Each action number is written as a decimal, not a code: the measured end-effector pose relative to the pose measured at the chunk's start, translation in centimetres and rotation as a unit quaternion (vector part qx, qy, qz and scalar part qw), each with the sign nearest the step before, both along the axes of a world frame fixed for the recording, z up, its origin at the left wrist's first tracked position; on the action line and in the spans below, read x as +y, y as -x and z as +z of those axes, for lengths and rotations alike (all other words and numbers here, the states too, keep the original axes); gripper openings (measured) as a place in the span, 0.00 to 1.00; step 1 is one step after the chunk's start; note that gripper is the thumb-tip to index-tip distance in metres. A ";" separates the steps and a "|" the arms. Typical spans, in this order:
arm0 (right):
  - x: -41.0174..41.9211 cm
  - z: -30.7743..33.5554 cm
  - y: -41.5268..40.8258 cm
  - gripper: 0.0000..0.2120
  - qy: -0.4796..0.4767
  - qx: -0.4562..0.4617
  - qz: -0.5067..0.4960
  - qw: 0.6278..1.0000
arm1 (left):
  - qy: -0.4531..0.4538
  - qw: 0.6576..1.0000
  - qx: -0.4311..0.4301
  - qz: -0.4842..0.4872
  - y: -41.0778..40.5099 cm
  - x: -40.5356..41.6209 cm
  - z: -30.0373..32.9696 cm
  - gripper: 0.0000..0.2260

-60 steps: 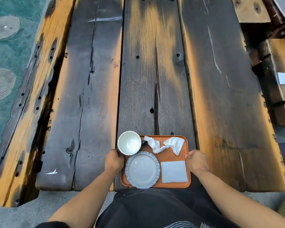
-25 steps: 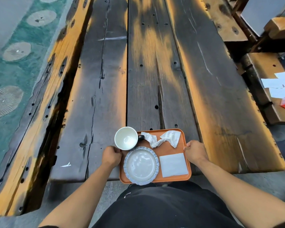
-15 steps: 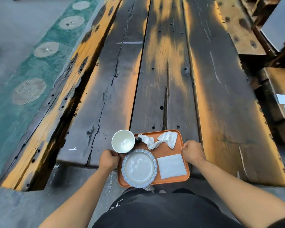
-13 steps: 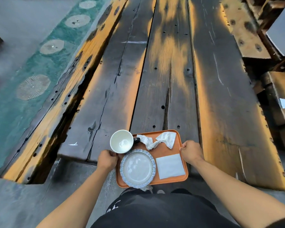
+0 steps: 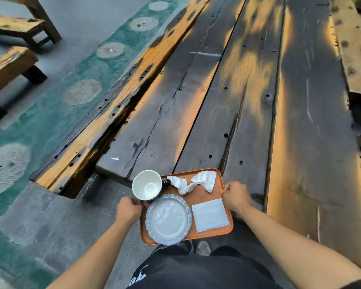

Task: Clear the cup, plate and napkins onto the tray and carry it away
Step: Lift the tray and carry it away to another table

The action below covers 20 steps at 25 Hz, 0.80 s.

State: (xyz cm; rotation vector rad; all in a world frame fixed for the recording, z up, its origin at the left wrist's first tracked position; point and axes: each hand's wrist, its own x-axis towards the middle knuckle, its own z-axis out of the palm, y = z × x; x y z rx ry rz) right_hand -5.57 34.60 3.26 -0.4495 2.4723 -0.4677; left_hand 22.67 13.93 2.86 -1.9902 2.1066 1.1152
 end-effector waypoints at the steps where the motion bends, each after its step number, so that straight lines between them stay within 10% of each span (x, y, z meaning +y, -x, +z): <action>1: -0.3 0.1 -0.3 0.11 0.001 -0.001 0.009 1.000 | 0.003 1.000 -0.006 0.008 -0.6 0.2 0.2 0.11; 20: -12.4 1.5 -9.6 0.12 -0.011 0.009 0.197 0.980 | -0.010 0.977 0.044 0.209 -15.4 0.6 0.4 0.17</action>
